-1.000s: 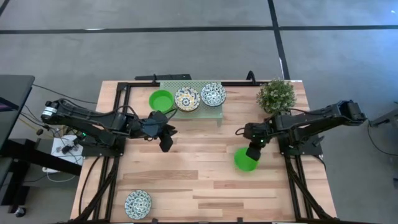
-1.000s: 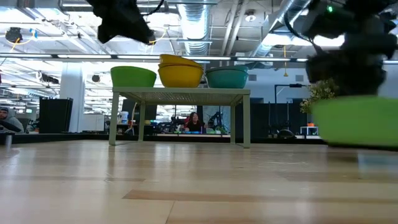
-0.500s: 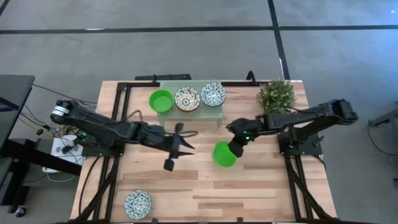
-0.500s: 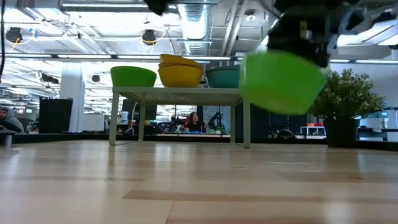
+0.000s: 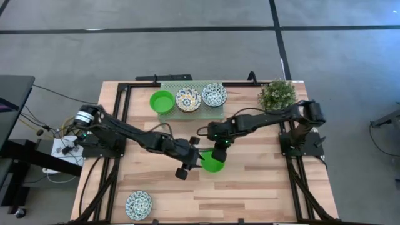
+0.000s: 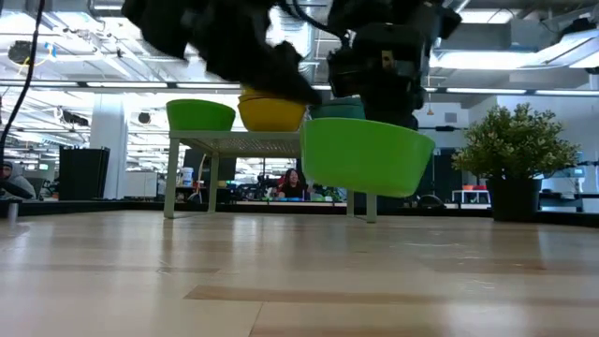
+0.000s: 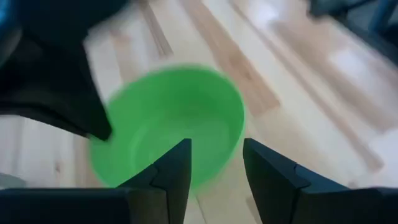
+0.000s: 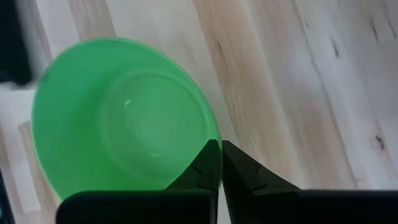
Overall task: Pick & Place Mini bowls
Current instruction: Stack the green bowl on the green bowls on the shelf
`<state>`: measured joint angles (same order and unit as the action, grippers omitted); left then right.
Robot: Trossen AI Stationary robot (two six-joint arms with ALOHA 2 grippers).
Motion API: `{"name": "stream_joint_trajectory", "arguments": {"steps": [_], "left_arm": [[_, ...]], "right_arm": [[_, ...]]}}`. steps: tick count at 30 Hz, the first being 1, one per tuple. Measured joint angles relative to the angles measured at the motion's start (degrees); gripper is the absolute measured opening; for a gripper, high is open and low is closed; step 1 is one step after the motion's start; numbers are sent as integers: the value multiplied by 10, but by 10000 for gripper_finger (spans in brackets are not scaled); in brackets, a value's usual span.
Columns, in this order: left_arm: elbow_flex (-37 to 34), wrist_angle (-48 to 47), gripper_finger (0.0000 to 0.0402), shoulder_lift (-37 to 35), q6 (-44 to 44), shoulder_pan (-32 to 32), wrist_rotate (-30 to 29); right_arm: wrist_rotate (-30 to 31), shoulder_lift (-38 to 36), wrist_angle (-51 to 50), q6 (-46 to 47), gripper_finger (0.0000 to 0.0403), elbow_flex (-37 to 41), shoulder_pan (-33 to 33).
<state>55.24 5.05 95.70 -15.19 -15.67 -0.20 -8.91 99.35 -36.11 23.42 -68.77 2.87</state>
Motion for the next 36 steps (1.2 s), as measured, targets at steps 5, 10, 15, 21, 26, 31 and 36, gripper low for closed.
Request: {"name": "stream_joint_trajectory", "arguments": {"steps": [5,10,15,21,26,31,36], "left_arm": [[0,3,149,26,-36,-12,-4],[0,1,142,26,-37,-16,-6],[0,-3,128,24,-36,-14,-7],[0,-17,119,23,-36,-13,-7],[0,-17,108,23,-35,-13,-14],[0,-21,99,15,-38,-18,-21],[-1,-30,114,10,-38,-28,-96]], "right_arm": [[0,38,-32,-15,2,-44,0],[0,50,-30,-34,5,-59,0],[0,45,-36,-43,4,-69,0],[1,45,-62,-60,5,-90,0],[2,45,-78,-73,6,-101,0],[-1,45,-93,-88,6,-107,-8],[-2,44,-102,-90,3,-107,-25]]}}
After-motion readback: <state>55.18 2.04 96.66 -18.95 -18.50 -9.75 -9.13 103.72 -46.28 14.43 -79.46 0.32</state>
